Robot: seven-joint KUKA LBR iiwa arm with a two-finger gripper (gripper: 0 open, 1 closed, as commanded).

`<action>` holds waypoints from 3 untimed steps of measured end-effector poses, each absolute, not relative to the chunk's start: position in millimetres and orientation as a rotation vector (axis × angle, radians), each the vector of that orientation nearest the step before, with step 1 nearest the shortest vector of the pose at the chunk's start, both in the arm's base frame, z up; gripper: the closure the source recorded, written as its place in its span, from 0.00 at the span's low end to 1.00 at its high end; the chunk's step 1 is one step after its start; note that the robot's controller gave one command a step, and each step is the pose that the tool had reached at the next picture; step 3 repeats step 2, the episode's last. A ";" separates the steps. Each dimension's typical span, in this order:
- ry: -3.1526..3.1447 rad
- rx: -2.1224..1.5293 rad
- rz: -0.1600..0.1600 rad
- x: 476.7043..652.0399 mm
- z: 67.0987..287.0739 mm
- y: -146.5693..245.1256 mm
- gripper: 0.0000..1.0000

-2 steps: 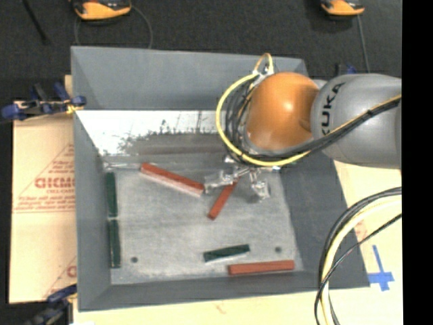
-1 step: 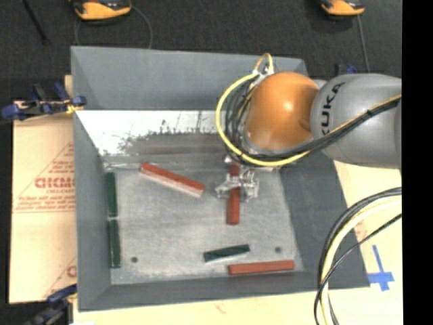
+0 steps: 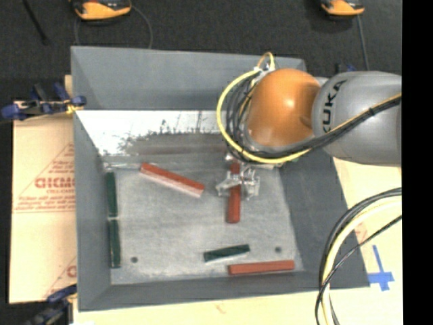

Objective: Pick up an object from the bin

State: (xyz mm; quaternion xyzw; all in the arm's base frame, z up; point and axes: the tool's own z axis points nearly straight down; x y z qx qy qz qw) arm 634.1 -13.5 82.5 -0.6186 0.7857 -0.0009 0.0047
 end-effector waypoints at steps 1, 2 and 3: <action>2.470 -1.929 -0.008 636.5 135.6 -14.2 1.00; 2.479 -1.922 -0.004 637.8 144.4 -14.5 1.00; 2.479 -1.922 -0.004 637.8 144.4 -14.5 1.00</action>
Offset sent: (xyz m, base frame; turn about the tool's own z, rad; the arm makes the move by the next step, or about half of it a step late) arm -0.0002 0.0001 0.0486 0.0000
